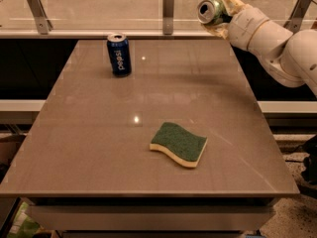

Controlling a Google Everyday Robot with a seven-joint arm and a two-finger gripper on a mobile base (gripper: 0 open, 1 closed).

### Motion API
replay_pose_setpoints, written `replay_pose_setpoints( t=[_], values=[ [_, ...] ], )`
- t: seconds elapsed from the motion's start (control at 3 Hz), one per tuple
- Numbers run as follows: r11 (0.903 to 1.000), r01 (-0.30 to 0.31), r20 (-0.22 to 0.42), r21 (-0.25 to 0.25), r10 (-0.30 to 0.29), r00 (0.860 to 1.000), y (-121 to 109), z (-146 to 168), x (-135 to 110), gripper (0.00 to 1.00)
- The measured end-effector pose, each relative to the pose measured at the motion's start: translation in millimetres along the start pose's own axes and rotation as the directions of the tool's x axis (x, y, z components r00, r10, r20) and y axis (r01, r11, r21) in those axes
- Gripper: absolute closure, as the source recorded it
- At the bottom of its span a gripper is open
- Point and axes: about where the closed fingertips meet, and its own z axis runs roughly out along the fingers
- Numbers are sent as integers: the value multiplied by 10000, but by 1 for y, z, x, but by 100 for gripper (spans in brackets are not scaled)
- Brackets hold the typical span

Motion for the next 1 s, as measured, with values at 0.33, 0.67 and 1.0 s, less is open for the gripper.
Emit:
replay_pose_setpoints(
  t=[0.33, 0.67, 1.0],
  values=[
    [9906, 1304, 112, 423, -1310, 9913, -10, -4, 8, 100],
    [9457, 3176, 287, 697, -3202, 9469, -18, -3, 7, 100],
    [9234, 3770, 293, 722, -3798, 9246, -18, -1, 4, 100]
  ],
)
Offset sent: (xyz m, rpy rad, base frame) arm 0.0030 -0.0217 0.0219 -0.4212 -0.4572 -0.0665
